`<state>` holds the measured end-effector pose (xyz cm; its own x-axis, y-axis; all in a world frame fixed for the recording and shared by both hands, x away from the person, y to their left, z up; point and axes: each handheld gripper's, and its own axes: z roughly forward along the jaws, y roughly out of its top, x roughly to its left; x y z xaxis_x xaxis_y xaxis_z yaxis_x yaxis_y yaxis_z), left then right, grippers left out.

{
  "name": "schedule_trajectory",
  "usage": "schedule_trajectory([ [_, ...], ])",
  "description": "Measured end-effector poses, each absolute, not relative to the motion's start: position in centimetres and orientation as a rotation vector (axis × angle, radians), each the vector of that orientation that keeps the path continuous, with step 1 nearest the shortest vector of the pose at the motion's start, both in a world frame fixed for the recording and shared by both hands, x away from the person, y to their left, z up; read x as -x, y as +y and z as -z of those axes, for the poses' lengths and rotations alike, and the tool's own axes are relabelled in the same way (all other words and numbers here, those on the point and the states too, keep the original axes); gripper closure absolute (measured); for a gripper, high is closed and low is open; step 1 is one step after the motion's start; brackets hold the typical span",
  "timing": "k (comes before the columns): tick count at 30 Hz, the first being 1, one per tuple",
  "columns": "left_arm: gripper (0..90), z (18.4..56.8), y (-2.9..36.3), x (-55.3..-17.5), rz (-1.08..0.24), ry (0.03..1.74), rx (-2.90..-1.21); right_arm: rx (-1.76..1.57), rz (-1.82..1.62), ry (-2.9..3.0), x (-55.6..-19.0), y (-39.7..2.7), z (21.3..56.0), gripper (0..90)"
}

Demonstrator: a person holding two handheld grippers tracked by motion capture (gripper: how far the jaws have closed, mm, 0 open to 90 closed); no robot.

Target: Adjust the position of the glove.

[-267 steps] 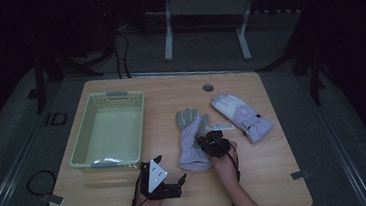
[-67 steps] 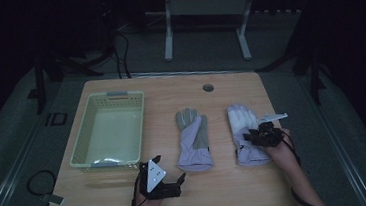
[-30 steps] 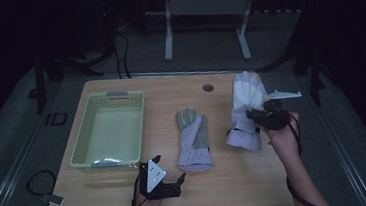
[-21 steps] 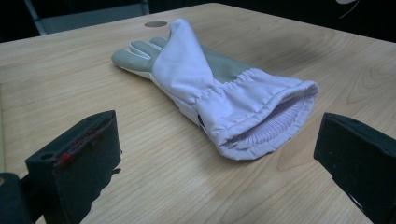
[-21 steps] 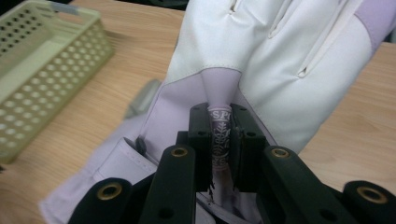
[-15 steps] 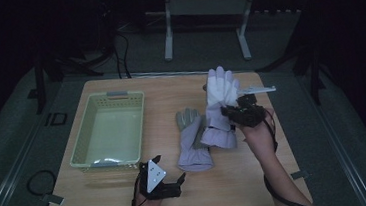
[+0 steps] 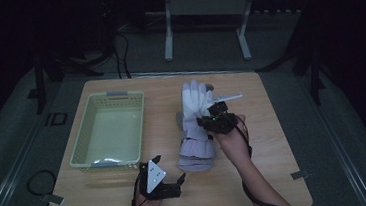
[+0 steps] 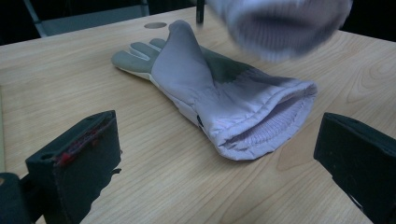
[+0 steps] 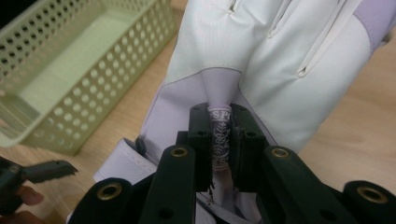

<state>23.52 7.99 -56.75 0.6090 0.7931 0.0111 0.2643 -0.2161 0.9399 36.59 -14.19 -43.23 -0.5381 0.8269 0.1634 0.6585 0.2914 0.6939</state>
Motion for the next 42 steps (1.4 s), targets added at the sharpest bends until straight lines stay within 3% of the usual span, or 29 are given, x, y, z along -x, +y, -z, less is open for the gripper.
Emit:
schedule_trajectory([
  [17, 0.4, 56.8, 8.0, -23.6, -0.62, 0.862, -1.769, -1.45, -0.922, 2.42, -38.4, -12.9, 48.7, 80.1],
  [33, 0.4, 56.8, 8.0, -23.5, -0.618, 0.863, -1.769, -1.421, -0.906, 2.498, -39.0, -12.6, 50.0, 77.3],
  [38, 0.4, 56.8, 8.0, -23.6, -0.615, 0.868, -1.766, -1.394, -0.904, 2.51, -39.2, -12.7, 49.7, 69.5],
  [42, 0.4, 56.8, 8.0, -23.6, -0.616, 0.868, -1.765, -1.341, -0.93, 2.503, -39.0, -12.9, 49.2, 57.0],
])
